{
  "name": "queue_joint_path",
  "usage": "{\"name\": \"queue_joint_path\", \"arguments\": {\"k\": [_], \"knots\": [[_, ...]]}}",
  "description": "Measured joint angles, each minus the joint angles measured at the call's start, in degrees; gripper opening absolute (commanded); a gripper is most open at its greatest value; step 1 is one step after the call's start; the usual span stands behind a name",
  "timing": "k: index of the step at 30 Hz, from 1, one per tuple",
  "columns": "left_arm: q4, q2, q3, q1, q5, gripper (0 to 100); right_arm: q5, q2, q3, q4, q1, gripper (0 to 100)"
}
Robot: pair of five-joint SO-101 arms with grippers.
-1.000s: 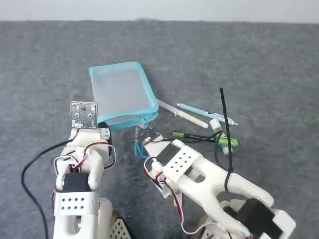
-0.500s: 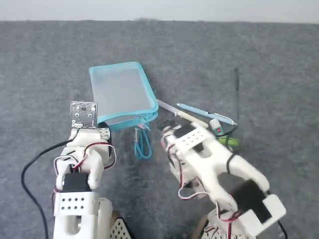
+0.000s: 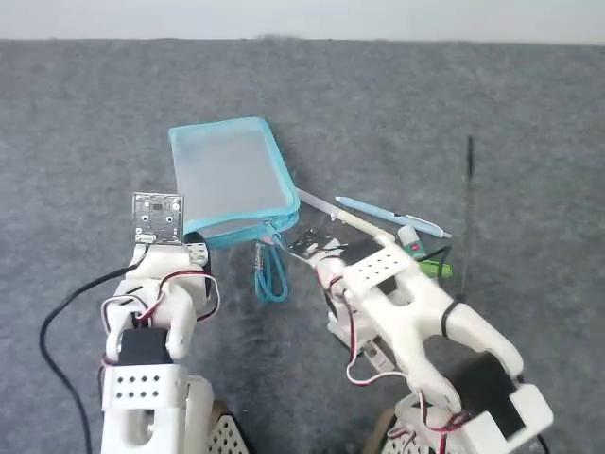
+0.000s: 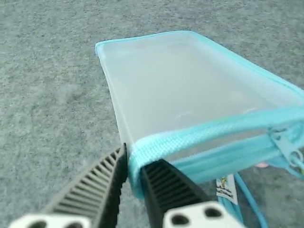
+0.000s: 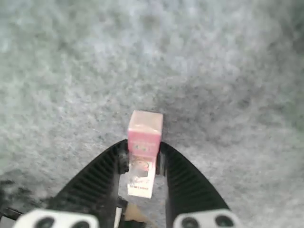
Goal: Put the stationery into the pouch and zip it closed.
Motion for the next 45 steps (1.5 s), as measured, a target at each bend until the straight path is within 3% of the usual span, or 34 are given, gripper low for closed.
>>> {"name": "queue_joint_path", "arguments": {"k": [3,12,16,29,32,36,45], "knots": [[0.0,0.0,0.0,0.0,0.0,1,0.97,-2.02,0.18,0.09,5.71,0.7],[0.0,0.0,0.0,0.0,0.0,1,8.62,-25.41,-0.44,2.73,34.81,0.8],[0.0,0.0,0.0,0.0,0.0,1,10.64,-26.81,-2.64,2.73,44.4,0.7],[1.05,0.0,0.0,0.0,0.0,1,14.95,6.51,-19.16,-7.74,57.23,1.1],[1.05,0.0,0.0,0.0,0.0,1,16.88,12.13,-22.59,-7.91,59.34,5.4],[1.05,0.0,0.0,0.0,0.0,1,21.45,16.09,-24.44,-8.09,61.54,15.0],[1.05,0.0,0.0,0.0,0.0,1,26.2,15.03,-24.0,-6.86,66.73,15.8]]}}
